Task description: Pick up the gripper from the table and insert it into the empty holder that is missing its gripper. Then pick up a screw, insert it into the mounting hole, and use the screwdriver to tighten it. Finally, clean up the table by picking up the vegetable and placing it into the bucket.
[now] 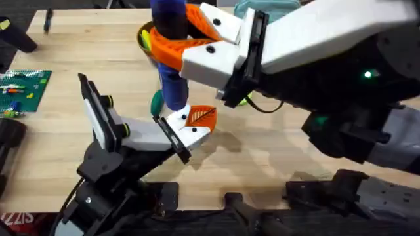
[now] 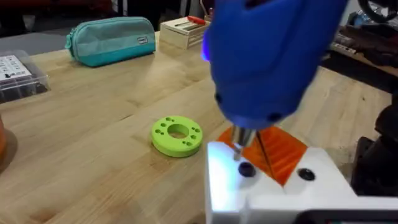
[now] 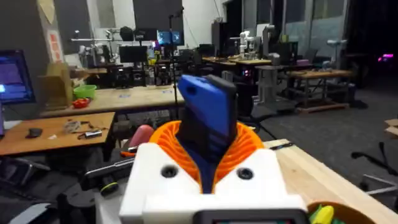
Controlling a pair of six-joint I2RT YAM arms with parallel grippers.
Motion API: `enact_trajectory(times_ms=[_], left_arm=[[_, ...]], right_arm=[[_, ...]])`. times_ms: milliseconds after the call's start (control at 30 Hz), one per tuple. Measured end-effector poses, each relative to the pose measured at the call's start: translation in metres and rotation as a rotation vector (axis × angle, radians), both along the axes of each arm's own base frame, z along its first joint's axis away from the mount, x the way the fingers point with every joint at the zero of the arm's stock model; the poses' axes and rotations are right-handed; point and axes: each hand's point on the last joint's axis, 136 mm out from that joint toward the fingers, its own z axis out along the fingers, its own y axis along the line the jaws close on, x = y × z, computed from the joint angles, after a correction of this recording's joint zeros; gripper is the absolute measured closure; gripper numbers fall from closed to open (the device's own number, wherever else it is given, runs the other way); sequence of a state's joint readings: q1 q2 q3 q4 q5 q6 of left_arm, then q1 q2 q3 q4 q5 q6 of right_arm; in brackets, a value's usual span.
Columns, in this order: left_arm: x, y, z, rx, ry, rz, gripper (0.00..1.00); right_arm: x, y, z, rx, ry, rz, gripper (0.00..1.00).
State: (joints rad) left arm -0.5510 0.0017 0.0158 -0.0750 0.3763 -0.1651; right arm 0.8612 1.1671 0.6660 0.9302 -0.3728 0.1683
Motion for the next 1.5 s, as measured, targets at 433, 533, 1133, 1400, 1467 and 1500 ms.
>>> enact_trajectory(times_ms=[433,533,1133,1400,1467,1500], left_arm=[[0.0,0.0,0.0,0.0,0.0,0.0,0.989],[0.0,0.0,0.0,0.0,0.0,0.0,0.989],[0.001,0.0,-0.001,0.002,0.003,0.003,0.989],[0.001,0.0,-0.001,0.002,0.003,0.003,0.989],[0.001,0.0,-0.001,0.002,0.003,0.003,0.989],[0.001,0.0,-0.001,0.002,0.003,0.003,0.989]], right_arm=[[-0.001,0.001,-0.002,0.014,0.086,0.034,0.938],[0.001,0.004,-0.014,-0.024,0.125,0.036,0.938],[0.009,0.001,-0.011,-0.091,0.105,-0.005,0.939],[0.008,-0.001,-0.001,-0.061,0.075,-0.008,0.939],[0.009,-0.001,-0.002,-0.065,0.078,-0.008,0.939],[0.009,-0.001,-0.003,-0.068,0.081,-0.008,0.939]])
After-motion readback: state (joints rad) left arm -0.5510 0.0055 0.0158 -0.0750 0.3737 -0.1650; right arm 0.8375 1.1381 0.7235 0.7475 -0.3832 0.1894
